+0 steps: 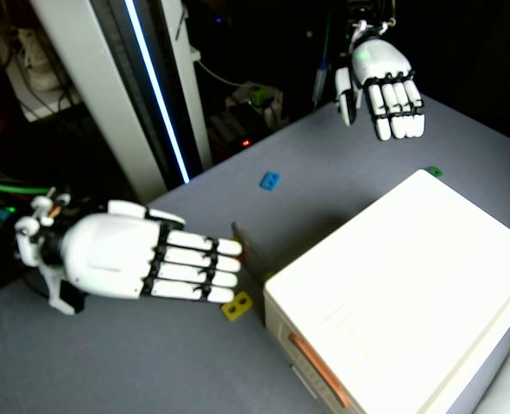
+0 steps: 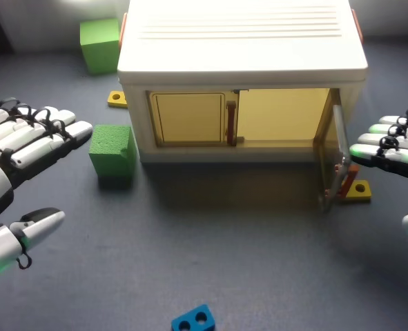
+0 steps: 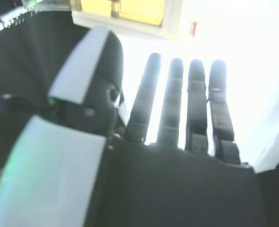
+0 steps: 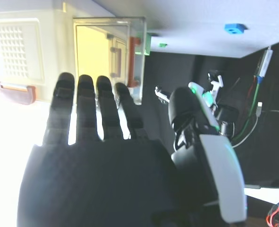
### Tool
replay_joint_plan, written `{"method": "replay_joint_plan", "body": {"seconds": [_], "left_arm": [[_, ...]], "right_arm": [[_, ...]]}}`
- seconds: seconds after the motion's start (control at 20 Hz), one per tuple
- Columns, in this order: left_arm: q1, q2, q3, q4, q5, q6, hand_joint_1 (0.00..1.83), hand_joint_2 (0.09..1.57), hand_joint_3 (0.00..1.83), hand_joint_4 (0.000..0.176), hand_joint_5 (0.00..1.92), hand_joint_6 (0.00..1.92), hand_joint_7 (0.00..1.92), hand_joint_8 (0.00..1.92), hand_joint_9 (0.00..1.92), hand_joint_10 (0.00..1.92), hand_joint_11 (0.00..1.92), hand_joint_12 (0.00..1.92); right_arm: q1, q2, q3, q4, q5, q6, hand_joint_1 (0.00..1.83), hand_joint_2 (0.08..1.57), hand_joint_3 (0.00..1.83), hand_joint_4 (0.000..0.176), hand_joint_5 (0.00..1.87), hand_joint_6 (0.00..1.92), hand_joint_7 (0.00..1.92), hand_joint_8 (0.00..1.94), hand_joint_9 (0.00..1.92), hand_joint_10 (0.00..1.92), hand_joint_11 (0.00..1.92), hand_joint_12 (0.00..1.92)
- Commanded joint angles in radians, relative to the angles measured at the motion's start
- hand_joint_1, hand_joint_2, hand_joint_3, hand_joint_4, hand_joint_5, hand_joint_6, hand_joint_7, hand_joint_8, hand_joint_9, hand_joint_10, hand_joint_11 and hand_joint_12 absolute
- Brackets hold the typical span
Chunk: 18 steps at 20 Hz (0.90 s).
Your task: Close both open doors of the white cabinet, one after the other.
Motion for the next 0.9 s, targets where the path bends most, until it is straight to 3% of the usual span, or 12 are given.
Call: {"method": "replay_joint_plan", "body": {"seconds": [0.0,0.1,0.85], "left_arm": [[0.001,0.008,-0.002,-0.011,-0.135,0.002,0.38,1.49,0.00,0.000,0.10,0.00,0.08,0.00,0.10,0.00,0.00,0.50],[0.026,0.010,-0.007,-0.026,-0.158,0.002,0.39,1.49,0.00,0.000,0.11,0.00,0.09,0.01,0.12,0.01,0.00,0.59],[0.075,0.010,-0.017,-0.066,-0.208,0.002,0.42,1.49,0.00,0.000,0.12,0.00,0.12,0.01,0.13,0.00,0.00,0.59]], "right_arm": [[0.016,-0.002,0.003,0.017,0.097,0.005,0.00,1.51,0.01,0.000,0.01,0.00,0.00,0.00,0.00,0.00,0.00,0.00],[0.043,-0.015,0.008,-0.016,0.075,0.014,0.00,1.52,0.02,0.000,0.00,0.00,0.00,0.00,0.00,0.00,0.00,0.00],[0.129,-0.088,0.036,-0.064,0.066,0.038,0.00,1.50,0.00,0.000,0.02,0.01,0.00,0.00,0.00,0.00,0.00,0.00]]}}
